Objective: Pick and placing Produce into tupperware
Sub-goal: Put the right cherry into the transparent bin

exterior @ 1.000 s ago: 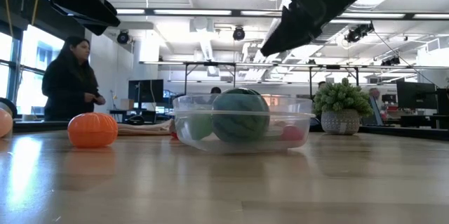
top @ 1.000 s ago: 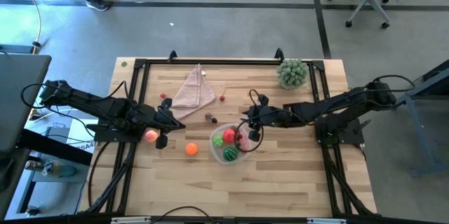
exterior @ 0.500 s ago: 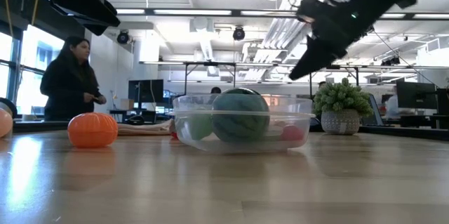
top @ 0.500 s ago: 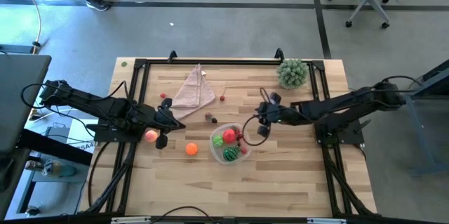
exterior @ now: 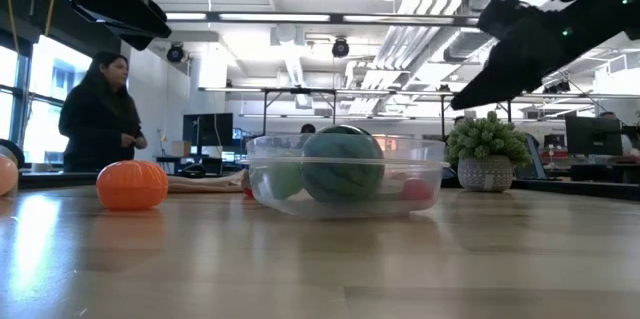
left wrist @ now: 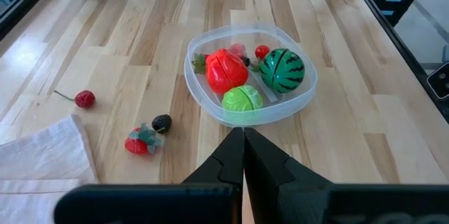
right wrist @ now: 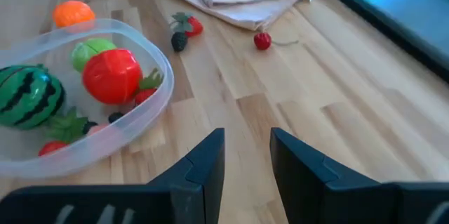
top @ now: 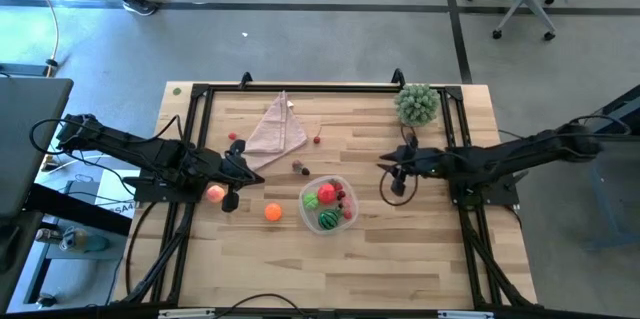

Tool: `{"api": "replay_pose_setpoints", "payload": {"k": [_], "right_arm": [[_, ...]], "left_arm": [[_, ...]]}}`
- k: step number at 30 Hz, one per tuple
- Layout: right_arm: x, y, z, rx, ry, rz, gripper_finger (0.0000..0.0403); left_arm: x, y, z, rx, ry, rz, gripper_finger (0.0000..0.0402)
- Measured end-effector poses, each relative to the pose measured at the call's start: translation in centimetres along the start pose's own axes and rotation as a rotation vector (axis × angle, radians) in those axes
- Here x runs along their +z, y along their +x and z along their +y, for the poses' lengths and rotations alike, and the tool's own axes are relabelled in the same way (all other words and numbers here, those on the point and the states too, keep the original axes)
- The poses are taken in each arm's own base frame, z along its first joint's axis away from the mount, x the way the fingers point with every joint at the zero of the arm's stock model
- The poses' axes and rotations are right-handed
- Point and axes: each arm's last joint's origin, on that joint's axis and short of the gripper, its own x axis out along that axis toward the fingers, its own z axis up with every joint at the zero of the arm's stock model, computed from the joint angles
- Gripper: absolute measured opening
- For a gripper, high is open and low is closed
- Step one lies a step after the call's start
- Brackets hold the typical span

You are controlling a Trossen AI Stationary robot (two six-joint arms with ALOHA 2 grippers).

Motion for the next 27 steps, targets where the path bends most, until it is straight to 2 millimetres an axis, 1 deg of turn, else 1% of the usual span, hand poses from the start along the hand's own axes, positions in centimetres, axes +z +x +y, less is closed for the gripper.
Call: {"api": "replay_pose_setpoints", "payload": {"k": [5,10,13,16,20,27], "right_arm": [[0.5,-2.1,-0.5,0.076,-0.028,-0.041,0.0108],[0.3,-4.1,-1.0,0.163,-0.028,-0.04,0.0108],[0.2,-4.9,-1.3,0.181,-0.005,-0.051,0.0108],[0.0,-5.6,-1.5,0.194,-0.006,-0.055,0.0108],[-0.1,-6.2,-1.6,0.272,0.02,-0.054,0.0106],[-0.3,-6.4,-1.4,0.356,0.029,-0.029,0.0078]], "left_arm": [[0.0,0.0,0.0,0.0,0.0,0.0,0.0001],[0.0,0.0,0.0,0.0,0.0,0.0,0.0001],[0.0,0.0,0.0,0.0,0.0,0.0,0.0001],[0.0,0.0,0.0,0.0,0.0,0.0,0.0001],[0.0,0.0,0.0,0.0,0.0,0.0,0.0001],[0.0,0.0,0.0,0.0,0.0,0.0,0.0001]]}}
